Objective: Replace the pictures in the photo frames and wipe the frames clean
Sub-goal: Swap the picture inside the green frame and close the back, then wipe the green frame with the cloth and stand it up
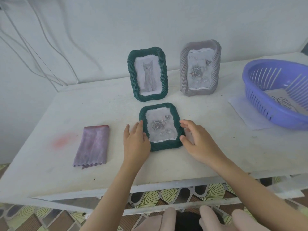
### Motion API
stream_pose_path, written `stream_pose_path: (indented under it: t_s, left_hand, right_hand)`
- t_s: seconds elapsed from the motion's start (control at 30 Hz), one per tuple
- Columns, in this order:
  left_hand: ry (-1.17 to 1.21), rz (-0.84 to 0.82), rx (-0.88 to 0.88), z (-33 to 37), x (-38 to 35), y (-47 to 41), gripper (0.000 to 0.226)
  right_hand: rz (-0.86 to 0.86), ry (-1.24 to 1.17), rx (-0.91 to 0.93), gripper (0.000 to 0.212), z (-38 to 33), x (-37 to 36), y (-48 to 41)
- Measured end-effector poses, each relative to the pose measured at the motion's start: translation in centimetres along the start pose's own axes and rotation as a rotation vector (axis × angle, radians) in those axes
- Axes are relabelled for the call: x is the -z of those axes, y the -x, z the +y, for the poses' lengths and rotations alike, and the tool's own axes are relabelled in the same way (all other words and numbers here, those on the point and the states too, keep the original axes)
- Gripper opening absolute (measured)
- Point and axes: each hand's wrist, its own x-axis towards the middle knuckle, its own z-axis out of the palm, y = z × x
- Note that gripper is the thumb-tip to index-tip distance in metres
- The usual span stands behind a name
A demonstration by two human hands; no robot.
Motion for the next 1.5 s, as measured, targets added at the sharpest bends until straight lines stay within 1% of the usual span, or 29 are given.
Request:
stream_pose_path:
  t_s: [0.03,0.07,0.2,0.27,0.4,0.47,0.5,0.53,0.6,0.63,0.67,0.7,0.8,0.83,0.9,0.97,1.03,1.17,1.2,1.27,1.33,1.43,1.5]
  left_hand:
    - [-0.076,-0.015,-0.001,-0.3,-0.1,-0.1,0.048]
    - [-0.097,-0.023,-0.010,-0.5,-0.1,-0.2,0.048]
    - [-0.009,0.004,-0.076,-1.2,0.3,-0.1,0.045]
    - [0.009,0.071,-0.097,-1.9,0.9,-0.2,0.041]
    - [0.008,0.237,-0.061,-4.7,3.5,-0.6,0.037]
    - [-0.036,0.300,0.002,-6.5,4.9,-0.8,0.039]
    - [-0.090,0.324,0.066,-7.3,5.6,-0.9,0.043]
    - [-0.163,0.322,0.176,-8.0,6.2,-0.9,0.048]
    - [-0.256,0.235,0.430,-9.0,7.1,-0.8,0.056]
    - [-0.235,0.187,0.485,-9.2,7.4,-0.6,0.057]
    - [-0.178,0.171,0.480,-9.2,7.7,-0.4,0.058]
    - [-0.099,0.189,0.446,-9.2,7.8,-0.3,0.058]
    - [0.136,0.312,0.360,-8.5,8.4,0.0,0.056]
    - [0.202,0.339,0.356,-8.2,8.6,0.0,0.053]
    - [0.344,0.340,0.381,-7.9,9.1,-0.2,0.047]
    - [0.491,0.273,0.390,-7.7,9.7,-0.3,0.041]
    - [0.649,0.171,0.396,-7.2,10.3,-0.2,0.036]
    - [0.973,0.012,0.352,-5.8,10.7,-0.2,0.032]
    - [1.023,-0.017,0.326,-5.1,10.7,-0.3,0.032]
    - [1.109,-0.062,0.262,-3.6,10.3,-0.4,0.032]
    - [1.206,-0.100,0.203,-1.8,9.6,-0.5,0.032]
    - [1.333,-0.128,0.159,0.5,8.0,-0.7,0.030]
    - [1.371,-0.145,0.144,1.6,6.8,-0.7,0.030]
  right_hand:
    - [0.013,0.040,0.019,0.049,0.1,0.0,0.0]
    - [0.020,0.078,0.032,0.048,0.2,0.0,0.0]
    - [0.015,0.191,0.088,0.039,0.8,-0.1,0.1]
    - [0.020,0.218,0.107,0.035,0.9,-0.2,0.1]
    - [0.022,0.253,0.125,0.039,1.1,-0.3,0.1]
    - [0.020,0.255,0.116,0.040,1.1,-0.3,0.2]
    - [0.020,0.255,0.113,0.040,1.1,-0.3,0.2]
    - [0.020,0.257,0.114,0.040,1.1,-0.3,0.2]
    - [0.018,0.266,0.121,0.040,1.2,-0.4,0.2]
    - [0.018,0.267,0.122,0.040,1.2,-0.5,0.2]
    - [0.020,0.266,0.121,0.040,1.2,-0.5,0.2]
    - [0.023,0.265,0.120,0.040,1.2,-0.5,0.2]
    - [0.028,0.270,0.120,0.041,1.2,-0.5,0.2]
    - [0.027,0.269,0.120,0.042,1.2,-0.5,0.2]
    - [0.020,0.266,0.119,0.043,1.3,-0.5,0.2]
    - [0.017,0.252,0.120,0.043,1.5,-0.5,0.2]
    - [0.023,0.227,0.108,0.044,1.4,-0.5,0.3]
    - [0.099,0.225,0.165,0.047,0.3,-0.6,0.4]
    - [0.100,0.182,0.173,0.044,-0.3,-0.6,0.4]
    - [0.073,0.019,0.177,0.039,-1.9,-0.7,0.4]
    - [0.017,-0.210,0.150,0.044,-3.5,-0.8,0.4]
    - [-0.057,-0.595,0.060,0.054,-5.6,-1.0,0.0]
    - [-0.049,-0.786,0.024,0.058,-6.5,-1.2,-0.6]
